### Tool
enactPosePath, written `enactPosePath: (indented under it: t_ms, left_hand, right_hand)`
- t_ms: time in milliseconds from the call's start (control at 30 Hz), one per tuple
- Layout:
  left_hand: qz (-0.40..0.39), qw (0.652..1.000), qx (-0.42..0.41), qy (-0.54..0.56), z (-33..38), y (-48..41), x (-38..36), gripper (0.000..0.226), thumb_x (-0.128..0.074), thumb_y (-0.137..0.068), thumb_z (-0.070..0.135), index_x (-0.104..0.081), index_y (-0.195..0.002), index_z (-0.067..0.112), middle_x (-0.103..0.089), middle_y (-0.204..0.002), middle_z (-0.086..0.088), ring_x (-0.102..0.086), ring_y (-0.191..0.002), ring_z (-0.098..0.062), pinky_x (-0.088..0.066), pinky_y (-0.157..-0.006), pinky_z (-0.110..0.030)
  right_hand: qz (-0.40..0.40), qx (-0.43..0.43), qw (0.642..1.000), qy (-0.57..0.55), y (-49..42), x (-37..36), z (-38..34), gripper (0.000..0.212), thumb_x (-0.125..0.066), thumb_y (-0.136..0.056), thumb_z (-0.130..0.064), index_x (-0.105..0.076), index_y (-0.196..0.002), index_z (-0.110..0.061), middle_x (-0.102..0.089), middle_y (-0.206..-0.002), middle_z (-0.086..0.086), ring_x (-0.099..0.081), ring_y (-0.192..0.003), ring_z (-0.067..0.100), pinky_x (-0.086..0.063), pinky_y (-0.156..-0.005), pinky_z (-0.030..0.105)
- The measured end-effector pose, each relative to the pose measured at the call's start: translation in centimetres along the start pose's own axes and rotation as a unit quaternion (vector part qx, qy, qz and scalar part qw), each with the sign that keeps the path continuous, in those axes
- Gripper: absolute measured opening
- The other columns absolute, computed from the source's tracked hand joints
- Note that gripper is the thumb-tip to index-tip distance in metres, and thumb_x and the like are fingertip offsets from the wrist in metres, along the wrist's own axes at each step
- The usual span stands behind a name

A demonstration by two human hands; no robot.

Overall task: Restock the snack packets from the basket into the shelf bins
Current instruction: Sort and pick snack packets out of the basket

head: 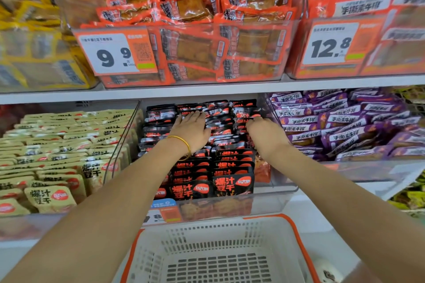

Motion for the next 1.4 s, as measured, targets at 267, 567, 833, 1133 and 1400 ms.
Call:
enactPosePath:
  t_ms: [267, 567, 833, 1133, 1400]
  left_hand:
    - [0.008, 0.998, -0.005, 0.068, 0.8, -1.2, 0.8, 0.052, -0.032, -0.1, 0.029, -0.025, -0.147, 0.007, -0.021, -0.155, -0.012, -0.02, -0.142, -0.027, -0.018, -0.116, -0.035]
    - [-0.012, 0.995, -0.052, 0.086, 2.0, -2.2, 0.6, 0.055, -0.033, -0.1, 0.025, -0.014, -0.151, 0.012, -0.003, -0.159, -0.007, -0.001, -0.147, -0.021, -0.007, -0.119, -0.033]
    - [0.005, 0.992, -0.088, 0.088, 1.3, -1.6, 1.0, 0.053, -0.033, -0.101, 0.023, -0.016, -0.151, 0.014, 0.001, -0.159, -0.005, 0.001, -0.147, -0.018, -0.003, -0.119, -0.03]
    - [-0.016, 1.0, -0.026, 0.003, -2.7, 1.7, -1.0, 0.059, -0.021, -0.102, 0.04, 0.001, -0.152, 0.014, 0.01, -0.159, -0.005, 0.008, -0.146, -0.017, -0.001, -0.119, -0.034]
    - [-0.038, 0.999, 0.001, -0.022, -3.4, 1.9, -1.8, 0.063, -0.013, -0.101, 0.048, 0.007, -0.151, 0.015, 0.015, -0.158, -0.002, 0.012, -0.146, -0.016, 0.001, -0.12, -0.037]
  right_hand:
    - [0.035, -0.027, 0.999, -0.016, -1.2, 1.1, 0.5, 0.054, -0.057, -0.077, 0.014, -0.044, -0.128, -0.001, -0.048, -0.125, 0.018, -0.046, -0.118, 0.035, -0.048, -0.087, 0.039]
    - [0.026, -0.034, 0.999, -0.002, -1.7, 0.1, 0.4, 0.054, -0.059, -0.08, 0.008, -0.041, -0.131, 0.0, -0.043, -0.129, 0.019, -0.044, -0.12, 0.035, -0.048, -0.089, 0.039]
    - [-0.004, -0.028, 1.0, -0.001, -1.1, -0.5, 0.3, 0.056, -0.059, -0.079, 0.01, -0.04, -0.131, 0.002, -0.042, -0.128, 0.02, -0.045, -0.118, 0.035, -0.048, -0.09, 0.038]
    - [0.087, -0.022, 0.985, -0.148, 0.8, 2.3, -0.2, 0.036, -0.048, -0.085, 0.009, -0.054, -0.119, -0.002, -0.053, -0.121, 0.017, -0.05, -0.115, 0.033, -0.046, -0.089, 0.037]
    - [-0.076, 0.025, 0.984, -0.162, 0.3, -2.9, -4.5, 0.066, -0.021, -0.097, -0.057, -0.021, -0.15, -0.018, -0.006, -0.16, 0.0, -0.007, -0.146, 0.026, -0.015, -0.115, 0.049]
Point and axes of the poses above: each hand's wrist, its own y-axis away from the middle knuckle, its own x-axis out of the back of the hand, z = x × y, the point moved 10 cm from there along -y, towards the middle knuckle
